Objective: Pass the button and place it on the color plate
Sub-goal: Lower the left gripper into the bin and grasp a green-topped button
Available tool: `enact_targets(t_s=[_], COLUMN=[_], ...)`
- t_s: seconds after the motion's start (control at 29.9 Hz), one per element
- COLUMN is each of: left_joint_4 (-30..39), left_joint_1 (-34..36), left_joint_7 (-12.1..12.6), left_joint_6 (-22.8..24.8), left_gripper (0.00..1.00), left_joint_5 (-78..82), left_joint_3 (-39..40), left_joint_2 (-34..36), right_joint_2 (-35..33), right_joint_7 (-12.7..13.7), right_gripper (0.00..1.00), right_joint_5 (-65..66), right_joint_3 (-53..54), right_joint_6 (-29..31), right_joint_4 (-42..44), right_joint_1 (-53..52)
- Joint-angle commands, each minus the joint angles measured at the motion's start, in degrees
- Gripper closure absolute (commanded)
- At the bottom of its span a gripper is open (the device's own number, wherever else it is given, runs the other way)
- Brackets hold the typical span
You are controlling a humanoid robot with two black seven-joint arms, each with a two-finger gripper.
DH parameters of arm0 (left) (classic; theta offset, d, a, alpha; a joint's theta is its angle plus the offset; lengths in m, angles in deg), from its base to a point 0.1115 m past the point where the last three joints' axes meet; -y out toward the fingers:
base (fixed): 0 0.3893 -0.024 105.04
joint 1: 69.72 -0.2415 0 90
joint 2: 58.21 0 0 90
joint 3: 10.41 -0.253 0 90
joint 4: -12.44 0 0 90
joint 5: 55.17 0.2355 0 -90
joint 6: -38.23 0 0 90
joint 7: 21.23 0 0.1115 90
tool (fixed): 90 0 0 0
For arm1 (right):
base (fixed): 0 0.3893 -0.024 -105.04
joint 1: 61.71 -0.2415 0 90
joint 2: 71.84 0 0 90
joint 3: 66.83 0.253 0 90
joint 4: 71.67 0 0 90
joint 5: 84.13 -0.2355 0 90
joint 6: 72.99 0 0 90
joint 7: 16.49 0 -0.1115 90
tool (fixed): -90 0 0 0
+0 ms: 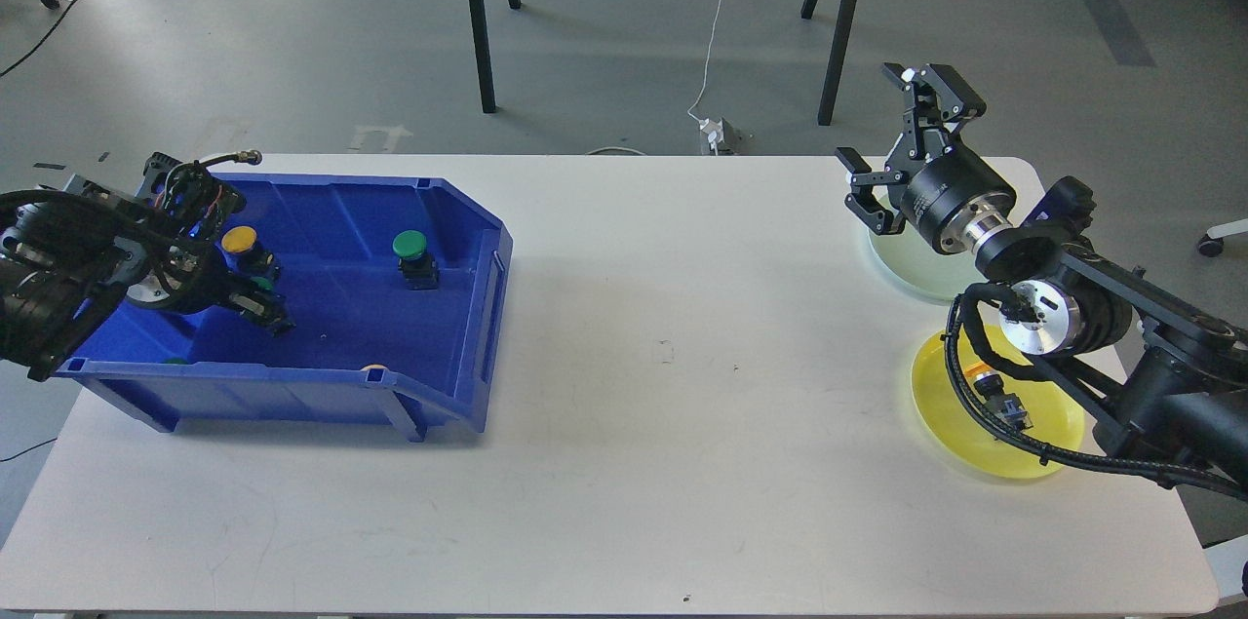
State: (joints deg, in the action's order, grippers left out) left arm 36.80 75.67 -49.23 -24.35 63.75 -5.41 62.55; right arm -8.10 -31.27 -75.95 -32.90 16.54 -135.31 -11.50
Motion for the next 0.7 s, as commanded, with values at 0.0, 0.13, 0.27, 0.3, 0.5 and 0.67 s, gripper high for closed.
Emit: enact_targets(t_s=[0.0, 0.13, 0.27, 0.3, 0.5, 0.67], left_joint_4=[0.1, 0.7, 1.3, 2.2, 15.5, 23.1], left_joint_1=[0.3, 0.9, 2.9, 3.0, 3.7, 4.7], left_joint_7=[0.0, 0.0, 0.0, 0.0, 0.0, 0.0], left_joint_6=[0.1, 0.6, 0.6, 0.6, 0.6, 0.6], left_gripper=[0.79, 0.8, 0.81, 0.81, 0.81, 0.8], left_joint_5=[0.0, -0.2, -0.1, 0.0, -2.4, -7.1], left_joint_3=[0.0, 0.2, 0.1, 0.1, 0.8, 0.8], left_joint_2=[0.1, 0.2, 1.2, 1.9, 9.5, 13.3], right_joint_2=[0.0, 0.0, 0.0, 0.0, 0.0, 0.2], right_joint_7=[0.0, 0.0, 0.0, 0.0, 0.0, 0.0], right_gripper=[0.01, 0.01, 0.01, 0.01, 0.01, 0.01], right_joint_5=[0.0, 0.0, 0.0, 0.0, 0.0, 0.0], right_joint_3=[0.0, 0.0, 0.0, 0.0, 0.0, 0.0], right_joint_6=[0.0, -0.1, 0.0, -0.1, -0.1, -0.1], right_joint_4=[0.0, 0.0, 0.0, 0.0, 0.3, 0.3], right_joint_1=[0.1, 0.1, 0.4, 0.4, 0.8, 0.9])
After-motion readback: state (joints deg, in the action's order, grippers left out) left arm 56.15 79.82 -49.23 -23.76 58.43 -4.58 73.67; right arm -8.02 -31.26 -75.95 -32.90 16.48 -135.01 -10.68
